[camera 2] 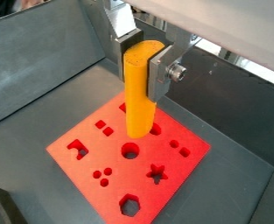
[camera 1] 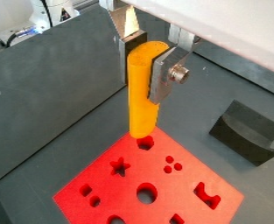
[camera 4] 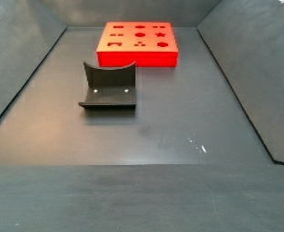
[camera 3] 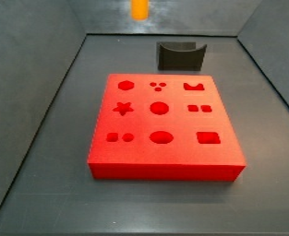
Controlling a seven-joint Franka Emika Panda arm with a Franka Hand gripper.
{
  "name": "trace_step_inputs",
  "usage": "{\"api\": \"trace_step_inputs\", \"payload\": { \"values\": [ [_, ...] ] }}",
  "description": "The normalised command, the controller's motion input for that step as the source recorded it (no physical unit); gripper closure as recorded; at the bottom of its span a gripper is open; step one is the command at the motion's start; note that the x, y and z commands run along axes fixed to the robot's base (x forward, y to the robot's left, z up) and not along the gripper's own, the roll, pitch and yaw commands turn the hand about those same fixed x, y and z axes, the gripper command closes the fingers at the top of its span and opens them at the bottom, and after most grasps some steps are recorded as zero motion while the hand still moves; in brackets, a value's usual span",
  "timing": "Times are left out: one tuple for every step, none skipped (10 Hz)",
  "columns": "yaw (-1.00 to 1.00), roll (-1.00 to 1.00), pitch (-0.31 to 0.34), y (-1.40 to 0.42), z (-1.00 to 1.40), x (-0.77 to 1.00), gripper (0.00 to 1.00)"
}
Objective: Insert the oval object.
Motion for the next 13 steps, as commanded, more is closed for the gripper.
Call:
{"api": "trace_step_inputs", "payload": {
  "values": [
    [0.00, 0.00, 0.000, -0.03, 0.00, 0.00, 1.00],
    [0.00, -0.01, 0.000, -0.02, 0.00, 0.00, 1.00],
    [-0.06, -0.09, -0.043, -0.35, -0.05, 0.16, 1.00],
    [-0.58, -0.14, -0.166, -0.45, -0.12, 0.00, 1.00],
    [-0.66, -0.04, 0.000, -0.41, -0.15, 0.09, 1.00],
    [-0.38, -0.01, 0.070, -0.45, -0.37, 0.48, 1.00],
    [-0.27, 0.00, 0.000, -0.43, -0.56, 0.71, 1.00],
    [-0.35, 0.01, -0.031, -0.47, -0.76, 0.53, 1.00],
    [-0.42, 0.10, 0.053, -0.43, -0.98, 0.44, 1.00],
    [-0.48, 0.13, 0.103, -0.38, -0.82, 0.30, 1.00],
    [-0.51, 0.18, 0.139, -0.31, -0.67, 0.20, 1.00],
    [-0.63, 0.17, 0.124, -0.25, -0.61, 0.07, 1.00],
    [-0.75, 0.16, 0.059, -0.22, -0.63, 0.00, 1.00]
  ]
}}
